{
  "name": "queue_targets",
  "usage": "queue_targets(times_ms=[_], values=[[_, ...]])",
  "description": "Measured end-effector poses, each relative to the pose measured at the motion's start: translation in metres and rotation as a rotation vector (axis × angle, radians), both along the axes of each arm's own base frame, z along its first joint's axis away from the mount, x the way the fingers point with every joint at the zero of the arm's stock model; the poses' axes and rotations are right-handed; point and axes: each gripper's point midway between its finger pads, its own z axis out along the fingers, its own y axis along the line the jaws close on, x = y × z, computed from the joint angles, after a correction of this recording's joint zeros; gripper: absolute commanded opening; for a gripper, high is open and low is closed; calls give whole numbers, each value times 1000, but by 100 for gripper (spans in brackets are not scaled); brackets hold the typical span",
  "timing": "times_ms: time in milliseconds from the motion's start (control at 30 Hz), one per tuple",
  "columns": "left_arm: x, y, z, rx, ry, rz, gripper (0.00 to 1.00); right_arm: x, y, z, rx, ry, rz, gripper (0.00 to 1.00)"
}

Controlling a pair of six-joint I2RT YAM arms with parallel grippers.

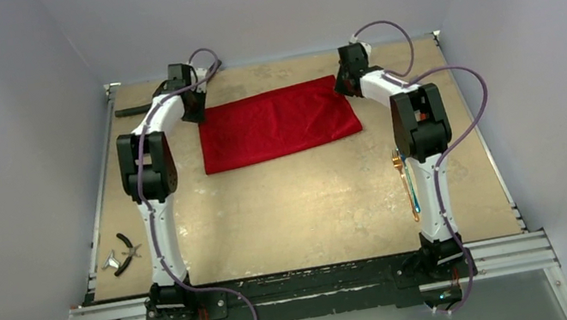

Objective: Fold the napkin into a case and place the utensils inside
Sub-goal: Smooth out the rectangle-folded napkin at the center of the board.

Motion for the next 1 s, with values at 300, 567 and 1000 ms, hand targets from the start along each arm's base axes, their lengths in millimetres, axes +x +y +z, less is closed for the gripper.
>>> queue_targets(times_ms=[300,567,1000], values=[[2,-6,0,6,-25,-7,0,-7,5,9,27,-8,27,0],[2,-2,11,45,-62,15,0,6,5,40,35,-80,27,0],[15,6,36,80,-145,51,0,35,4,58,46,-144,18,0]])
